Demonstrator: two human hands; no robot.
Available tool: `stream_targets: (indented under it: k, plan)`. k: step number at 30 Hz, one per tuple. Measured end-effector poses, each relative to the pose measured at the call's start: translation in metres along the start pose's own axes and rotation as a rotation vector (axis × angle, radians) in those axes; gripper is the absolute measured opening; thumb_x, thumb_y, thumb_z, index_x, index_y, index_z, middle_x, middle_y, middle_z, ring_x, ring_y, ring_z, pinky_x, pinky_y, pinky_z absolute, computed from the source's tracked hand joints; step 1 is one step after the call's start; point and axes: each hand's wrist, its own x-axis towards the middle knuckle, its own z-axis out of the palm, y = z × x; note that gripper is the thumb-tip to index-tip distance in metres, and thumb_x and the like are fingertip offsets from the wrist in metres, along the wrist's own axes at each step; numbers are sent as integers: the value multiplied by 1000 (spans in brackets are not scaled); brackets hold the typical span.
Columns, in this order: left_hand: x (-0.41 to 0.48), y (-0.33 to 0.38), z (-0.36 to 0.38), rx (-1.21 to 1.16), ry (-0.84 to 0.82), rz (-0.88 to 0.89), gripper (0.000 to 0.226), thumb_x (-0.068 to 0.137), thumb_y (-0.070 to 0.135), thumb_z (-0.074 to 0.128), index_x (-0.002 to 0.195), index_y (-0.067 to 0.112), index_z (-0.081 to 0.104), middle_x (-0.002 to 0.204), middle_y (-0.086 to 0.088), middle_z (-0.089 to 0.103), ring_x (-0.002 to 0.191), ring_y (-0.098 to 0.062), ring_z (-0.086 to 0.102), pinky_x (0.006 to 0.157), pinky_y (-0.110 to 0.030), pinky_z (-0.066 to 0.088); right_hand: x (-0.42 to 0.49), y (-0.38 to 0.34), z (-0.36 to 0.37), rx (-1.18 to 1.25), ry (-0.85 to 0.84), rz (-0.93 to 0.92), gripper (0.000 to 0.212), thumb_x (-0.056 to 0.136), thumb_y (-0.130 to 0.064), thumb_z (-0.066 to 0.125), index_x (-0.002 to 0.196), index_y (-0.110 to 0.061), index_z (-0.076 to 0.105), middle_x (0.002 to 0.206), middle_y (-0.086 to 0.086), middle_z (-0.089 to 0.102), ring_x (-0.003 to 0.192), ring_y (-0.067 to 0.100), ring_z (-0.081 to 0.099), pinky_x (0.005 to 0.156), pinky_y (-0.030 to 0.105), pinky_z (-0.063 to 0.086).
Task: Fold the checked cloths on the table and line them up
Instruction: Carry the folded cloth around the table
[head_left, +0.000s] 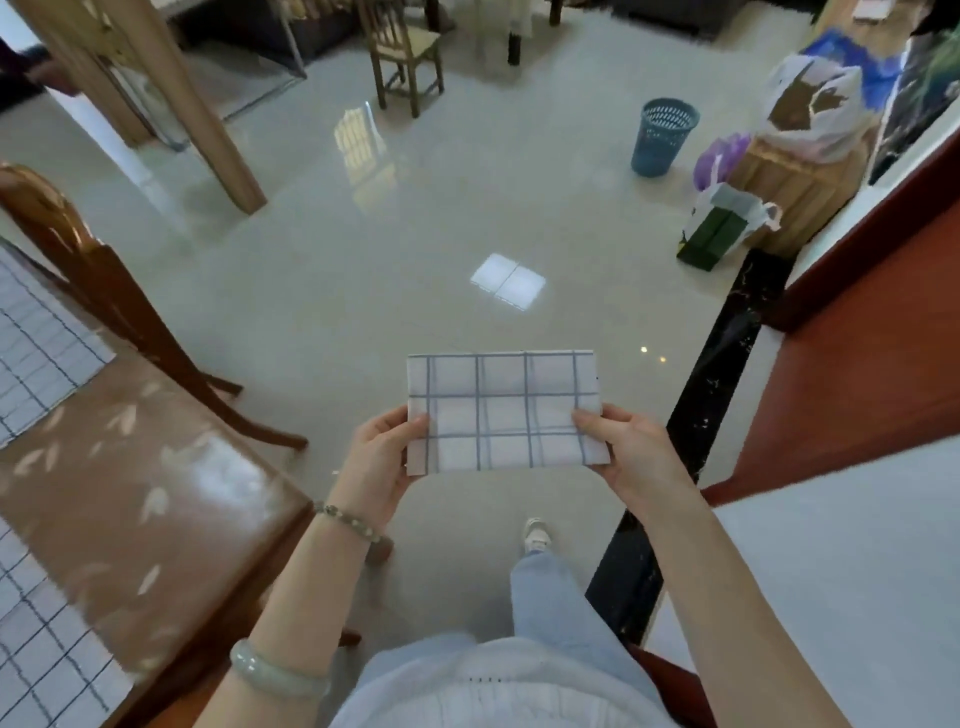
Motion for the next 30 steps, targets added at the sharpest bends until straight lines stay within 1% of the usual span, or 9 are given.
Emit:
stream_targets:
  k: [2, 5, 7, 12, 15, 19, 23, 27, 30]
  plan:
    - [14, 12, 14, -61, 54, 25, 21, 93, 0, 48, 100, 5, 67, 89, -7, 74, 80, -19, 69, 65, -27, 58, 33, -28, 3, -42, -75, 22, 18, 85, 0, 62, 102, 4, 66, 94, 13, 71, 87, 22, 68, 84, 35, 54]
    - [27, 28, 26, -146, 183, 62, 21, 93, 0, 47, 99, 6, 67, 89, -7, 73, 81, -20, 68, 65, -28, 58, 76, -64, 21, -107, -183, 34, 10, 84, 2, 62, 92, 0, 67, 80, 6, 72, 72, 16, 68, 69, 26, 57]
    - [34, 36, 26, -193, 274, 66, 21, 94, 0, 48, 100, 7, 66, 96, -11, 71, 88, -25, 65, 69, -30, 58, 98, -79, 38, -155, -247, 46, 8, 84, 3, 62, 88, -1, 67, 75, 4, 72, 67, 14, 68, 64, 24, 56]
    - [54, 55, 18, -305, 447, 100, 22, 95, 3, 47, 110, 4, 63, 106, -15, 69, 93, -25, 65, 72, -30, 57, 149, -101, 86, -261, -407, 108, 9, 84, 3, 61, 84, -2, 68, 74, 4, 71, 65, 12, 68, 63, 24, 55]
    - [76, 68, 6, -356, 535, 122, 19, 95, 3, 47, 101, 8, 64, 96, -10, 71, 84, -20, 67, 69, -28, 58, 177, -110, 121, -311, -484, 122, 10, 85, 3, 61, 84, -3, 69, 75, 5, 71, 66, 13, 68, 64, 24, 56]
    - [110, 90, -19, -419, 599, 152, 18, 94, 3, 49, 98, 10, 66, 88, -6, 73, 79, -18, 70, 65, -28, 59, 217, -123, 172, -374, -568, 133, 10, 86, 2, 60, 86, -3, 69, 77, 6, 71, 67, 13, 67, 66, 24, 56]
    - [151, 130, -58, -445, 656, 203, 18, 93, 4, 51, 100, 8, 67, 86, -5, 75, 76, -16, 72, 66, -29, 59, 263, -136, 244, -439, -644, 152, 8, 86, 1, 61, 89, -2, 68, 79, 6, 71, 69, 13, 68, 67, 24, 56]
    - [187, 178, -96, -474, 744, 234, 17, 92, 4, 53, 100, 9, 68, 89, -6, 75, 80, -21, 72, 75, -40, 58, 303, -154, 323, -491, -707, 151, 8, 86, 0, 61, 86, -4, 68, 76, 5, 71, 68, 12, 68, 63, 22, 57]
    - [212, 213, -121, -486, 770, 254, 17, 93, 4, 51, 97, 10, 67, 85, -5, 75, 76, -17, 72, 72, -36, 58, 329, -165, 376, -499, -737, 159, 8, 86, -2, 62, 90, -3, 69, 82, 7, 72, 73, 15, 68, 66, 23, 57]
